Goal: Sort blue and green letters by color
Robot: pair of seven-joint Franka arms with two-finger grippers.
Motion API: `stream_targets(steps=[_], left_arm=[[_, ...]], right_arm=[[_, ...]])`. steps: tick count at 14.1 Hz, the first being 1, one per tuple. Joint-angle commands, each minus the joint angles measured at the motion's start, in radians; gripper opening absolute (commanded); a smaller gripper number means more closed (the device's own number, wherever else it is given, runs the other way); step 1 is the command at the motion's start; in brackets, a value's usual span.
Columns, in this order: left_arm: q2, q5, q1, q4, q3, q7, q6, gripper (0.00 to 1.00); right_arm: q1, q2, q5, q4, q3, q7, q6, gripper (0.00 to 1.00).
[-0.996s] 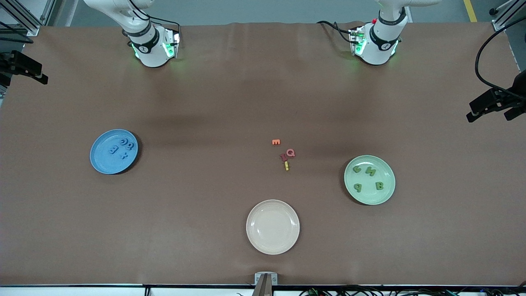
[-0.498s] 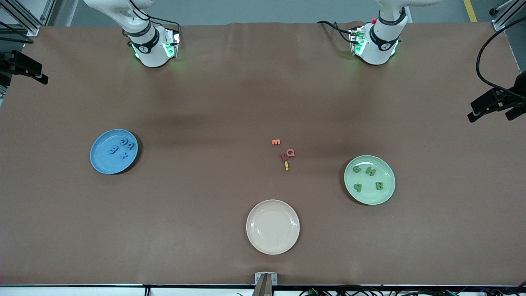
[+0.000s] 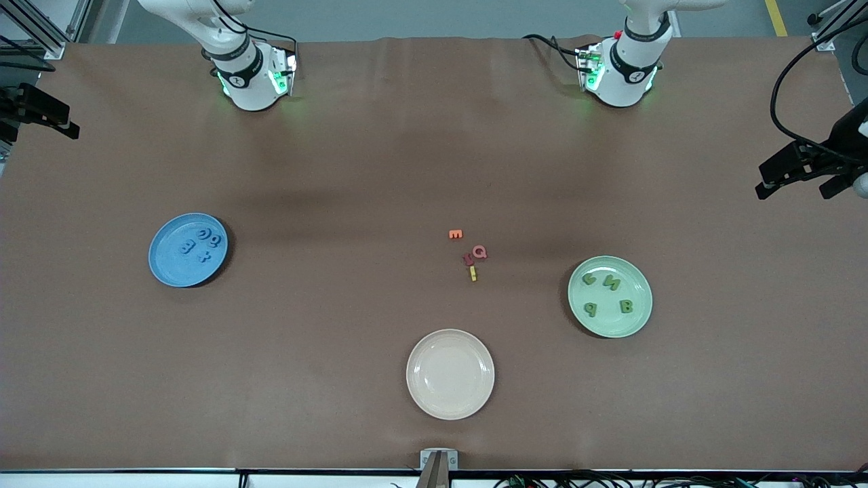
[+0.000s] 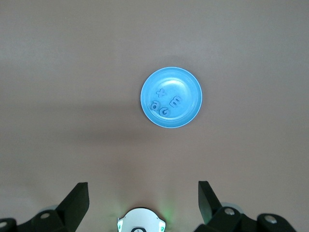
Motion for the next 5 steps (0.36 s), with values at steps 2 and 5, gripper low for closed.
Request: stream_targets(steps=[2, 5], left_arm=[[0.000, 0.008, 0.008, 0.022, -0.001, -0.001, -0.022, 1.00], [0.000, 0.008, 0.008, 0.022, -0.001, 0.002, -0.022, 1.00]], right_arm=[[-0.005, -0.030, -0.003, -0.029, 0.008, -0.008, 0.012, 1.00], [-0.005, -0.030, -0.003, -0.029, 0.007, -0.008, 0.012, 1.00]])
